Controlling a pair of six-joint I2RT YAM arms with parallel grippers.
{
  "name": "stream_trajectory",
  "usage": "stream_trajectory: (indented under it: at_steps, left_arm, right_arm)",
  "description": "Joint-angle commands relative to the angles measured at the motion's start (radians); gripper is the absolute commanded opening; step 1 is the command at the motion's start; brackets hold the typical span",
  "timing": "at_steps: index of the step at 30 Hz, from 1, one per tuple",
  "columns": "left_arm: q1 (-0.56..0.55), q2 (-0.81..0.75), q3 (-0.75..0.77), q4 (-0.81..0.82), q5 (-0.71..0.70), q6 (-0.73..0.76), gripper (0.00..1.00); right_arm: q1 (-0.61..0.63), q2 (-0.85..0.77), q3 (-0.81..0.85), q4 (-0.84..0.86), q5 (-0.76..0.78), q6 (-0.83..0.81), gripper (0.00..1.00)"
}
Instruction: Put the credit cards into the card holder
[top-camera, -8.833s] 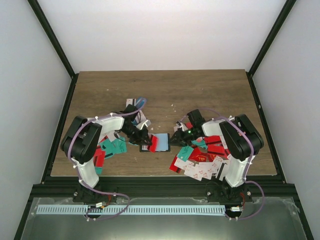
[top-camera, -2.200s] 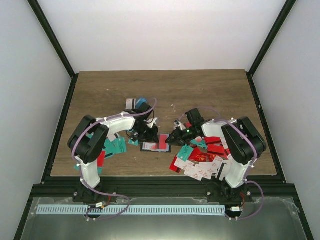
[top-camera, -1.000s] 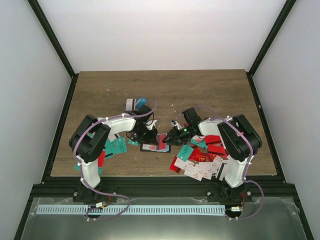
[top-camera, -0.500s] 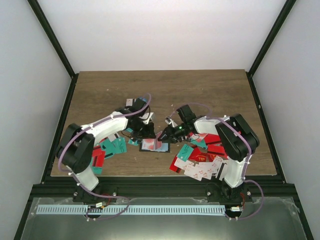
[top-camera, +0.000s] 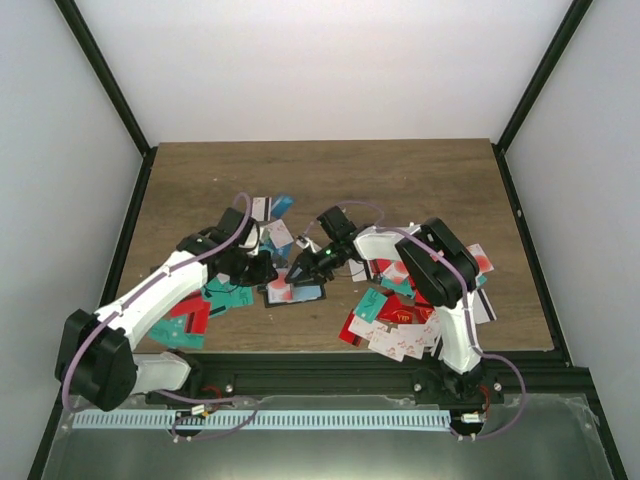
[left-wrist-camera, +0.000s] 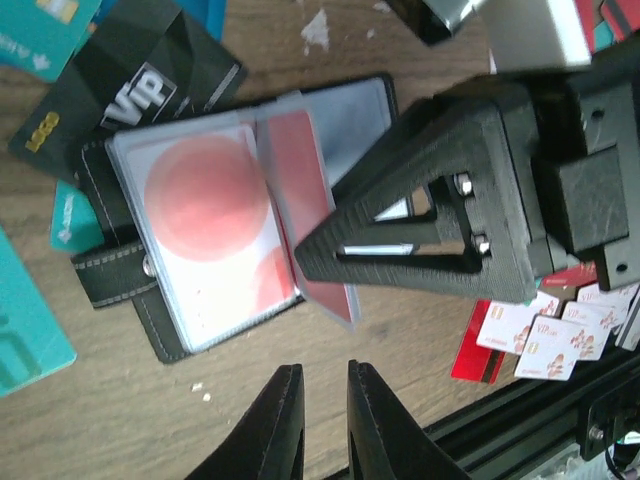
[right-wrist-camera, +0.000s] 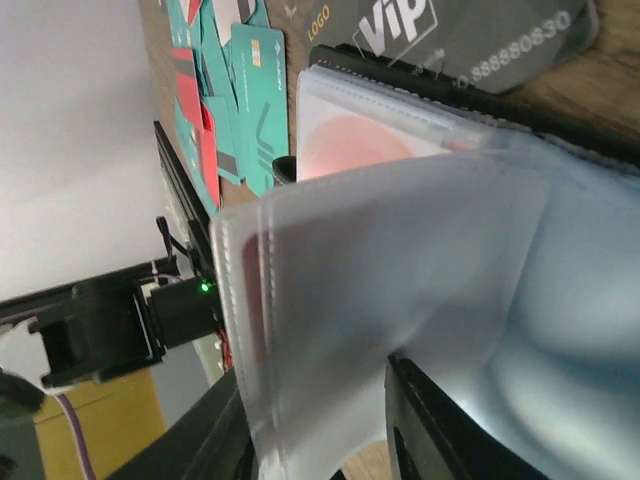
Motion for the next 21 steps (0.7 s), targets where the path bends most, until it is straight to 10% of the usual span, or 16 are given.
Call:
stream_trajectory:
  at_steps: [1, 21]
  left_arm:
    - [0.005, -0.071, -0.062, -0.018, -0.009, -0.036, 0.15]
    - [0.008, -0.091, -0.120, 0.018, -0.016, -0.029, 0.16]
  right_arm:
    - [0.030, 0.042, 0.084, -0.043, 0.011, 0.009, 0.41]
    - [0.062, -0.144, 0.102, 0.023, -0.039, 0.030, 0.68]
